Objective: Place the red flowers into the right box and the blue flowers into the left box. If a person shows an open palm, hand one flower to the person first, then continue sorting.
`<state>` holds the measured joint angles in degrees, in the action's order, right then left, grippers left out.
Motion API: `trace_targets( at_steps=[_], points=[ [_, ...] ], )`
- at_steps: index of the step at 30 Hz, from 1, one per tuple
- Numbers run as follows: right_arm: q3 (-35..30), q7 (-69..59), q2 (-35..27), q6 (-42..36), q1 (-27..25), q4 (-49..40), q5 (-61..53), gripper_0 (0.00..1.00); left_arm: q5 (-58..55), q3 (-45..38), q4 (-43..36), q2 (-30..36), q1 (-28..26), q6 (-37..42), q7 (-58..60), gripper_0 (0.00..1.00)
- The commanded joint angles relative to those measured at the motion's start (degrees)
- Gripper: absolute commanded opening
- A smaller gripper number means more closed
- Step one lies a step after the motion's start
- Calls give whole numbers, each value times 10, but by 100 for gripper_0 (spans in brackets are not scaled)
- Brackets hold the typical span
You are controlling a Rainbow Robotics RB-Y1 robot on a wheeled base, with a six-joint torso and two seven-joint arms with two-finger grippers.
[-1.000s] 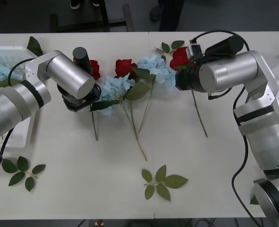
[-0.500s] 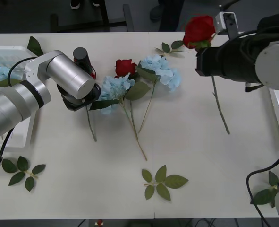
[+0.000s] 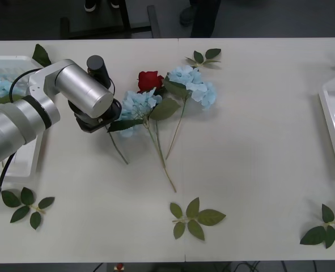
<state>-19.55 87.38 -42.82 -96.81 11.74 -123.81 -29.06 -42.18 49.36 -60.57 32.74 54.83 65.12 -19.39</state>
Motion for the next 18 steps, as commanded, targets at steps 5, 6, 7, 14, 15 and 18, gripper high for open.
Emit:
trace_targets(
  at_steps=[5, 6, 7, 14, 15, 18],
  points=[
    [18, 64, -75, 122, 32, 224, 12, 0, -91, -23, -126, 120, 8, 31, -71, 0],
    [24, 78, -80, 148, 45, 267, 19, 0, -105, -29, -141, 137, 8, 42, -87, 0],
    [29, 92, -80, 169, 60, 307, 25, 0, -119, -37, -153, 152, 9, 54, -103, 0],
    [59, 144, -78, 277, 123, 490, 56, 0, -230, -121, -184, 219, 5, 130, -241, 0],
    [65, 143, -75, 287, 127, 506, 59, 0, -244, -141, -184, 223, 4, 142, -260, 0],
    [72, 140, -56, 325, 131, 548, 72, 0, -302, -237, -184, 219, -19, 181, -343, 0]
  ],
)
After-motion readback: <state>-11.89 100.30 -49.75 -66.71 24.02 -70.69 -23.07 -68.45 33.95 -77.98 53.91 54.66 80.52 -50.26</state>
